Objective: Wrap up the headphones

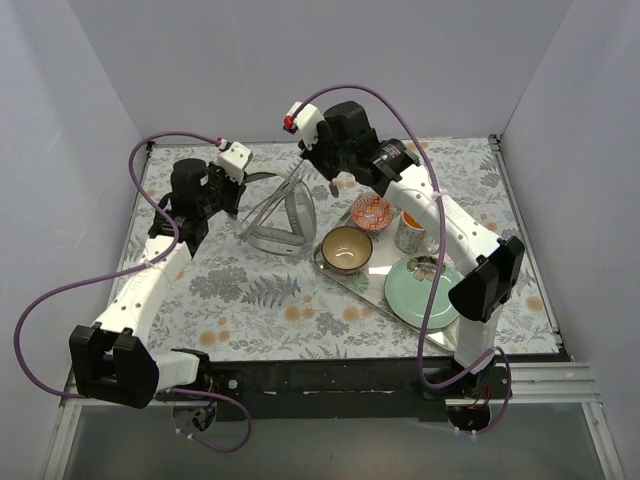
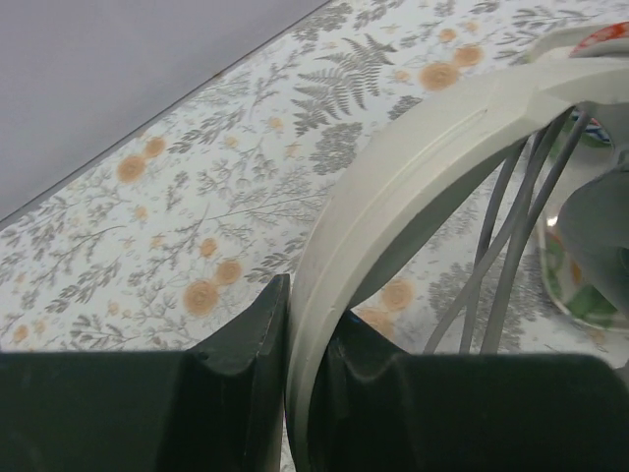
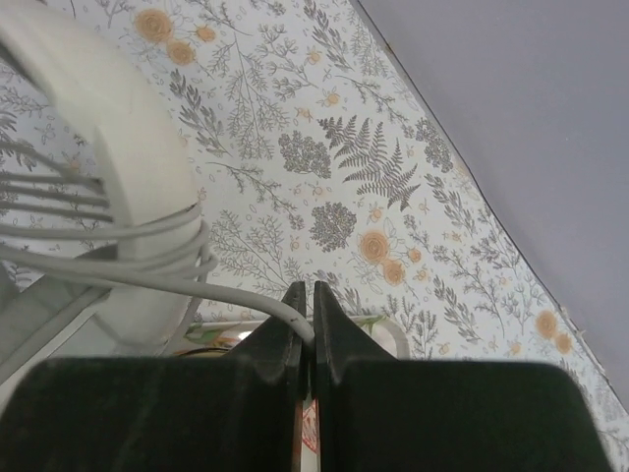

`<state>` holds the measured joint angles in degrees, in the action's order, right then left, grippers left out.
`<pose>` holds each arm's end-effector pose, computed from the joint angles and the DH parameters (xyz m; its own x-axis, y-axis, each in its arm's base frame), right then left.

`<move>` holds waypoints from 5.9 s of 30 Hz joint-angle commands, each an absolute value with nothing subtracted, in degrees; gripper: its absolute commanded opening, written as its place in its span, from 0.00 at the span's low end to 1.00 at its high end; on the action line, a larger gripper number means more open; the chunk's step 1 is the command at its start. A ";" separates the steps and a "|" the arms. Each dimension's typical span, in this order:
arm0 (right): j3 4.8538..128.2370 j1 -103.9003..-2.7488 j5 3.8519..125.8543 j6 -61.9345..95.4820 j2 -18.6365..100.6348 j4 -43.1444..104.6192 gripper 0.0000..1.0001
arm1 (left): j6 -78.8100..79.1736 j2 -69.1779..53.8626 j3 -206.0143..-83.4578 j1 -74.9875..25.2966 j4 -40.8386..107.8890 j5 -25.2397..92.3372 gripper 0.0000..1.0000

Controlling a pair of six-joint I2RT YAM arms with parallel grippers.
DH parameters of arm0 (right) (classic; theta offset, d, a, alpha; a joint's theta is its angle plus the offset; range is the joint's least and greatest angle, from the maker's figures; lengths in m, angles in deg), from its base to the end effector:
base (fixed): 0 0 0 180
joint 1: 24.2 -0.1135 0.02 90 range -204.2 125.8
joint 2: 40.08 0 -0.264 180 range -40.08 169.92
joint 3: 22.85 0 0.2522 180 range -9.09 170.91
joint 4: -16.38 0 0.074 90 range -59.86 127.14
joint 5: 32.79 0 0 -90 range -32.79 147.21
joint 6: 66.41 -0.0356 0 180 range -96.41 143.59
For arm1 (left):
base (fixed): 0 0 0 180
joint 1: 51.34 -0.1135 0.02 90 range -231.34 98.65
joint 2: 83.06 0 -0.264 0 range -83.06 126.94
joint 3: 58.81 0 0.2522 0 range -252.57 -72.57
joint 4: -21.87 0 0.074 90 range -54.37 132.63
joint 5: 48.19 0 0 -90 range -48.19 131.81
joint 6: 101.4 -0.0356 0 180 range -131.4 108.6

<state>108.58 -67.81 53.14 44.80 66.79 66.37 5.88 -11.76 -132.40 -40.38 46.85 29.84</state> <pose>0.3094 0.2912 0.4239 -0.0577 -0.5534 -0.8309 -0.7106 0.6074 -0.3551 0.2811 -0.0620 0.3317 -0.4727 -0.2044 -0.8572 0.2445 0.9041 -0.3504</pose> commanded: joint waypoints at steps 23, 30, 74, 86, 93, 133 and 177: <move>67.22 -56.54 97.29 17.54 53.61 8.10 0.30 | 31.23 -15.56 -150.70 -41.24 64.37 -1.00 0.00; 62.99 -56.63 96.41 12.87 54.05 1.76 0.33 | 35.18 -15.21 -151.40 -41.24 62.61 4.00 0.00; 89.15 -67.78 71.81 -60.02 99.83 -2.61 0.01 | 65.86 9.39 -137.69 -51.26 41.35 51.12 0.00; 103.66 -73.24 63.98 -62.37 107.82 11.14 0.03 | 63.93 16.95 -137.78 -56.18 39.67 55.61 0.00; 105.08 -73.15 66.44 -68.25 112.50 9.41 0.11 | 59.45 21.17 -138.13 -58.81 38.35 53.15 0.00; 79.25 -77.19 49.93 -44.10 82.71 1.67 0.37 | 58.56 28.38 -141.21 -60.84 38.97 48.58 0.28; 46.56 -67.45 35.06 24.03 26.65 28.47 0.75 | 23.59 -10.97 -134.36 -61.54 52.06 43.50 0.98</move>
<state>50.31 -72.27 35.50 22.11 34.46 20.51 32.74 -0.61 -136.97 -61.43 50.61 52.92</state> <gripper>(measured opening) 0.715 0.982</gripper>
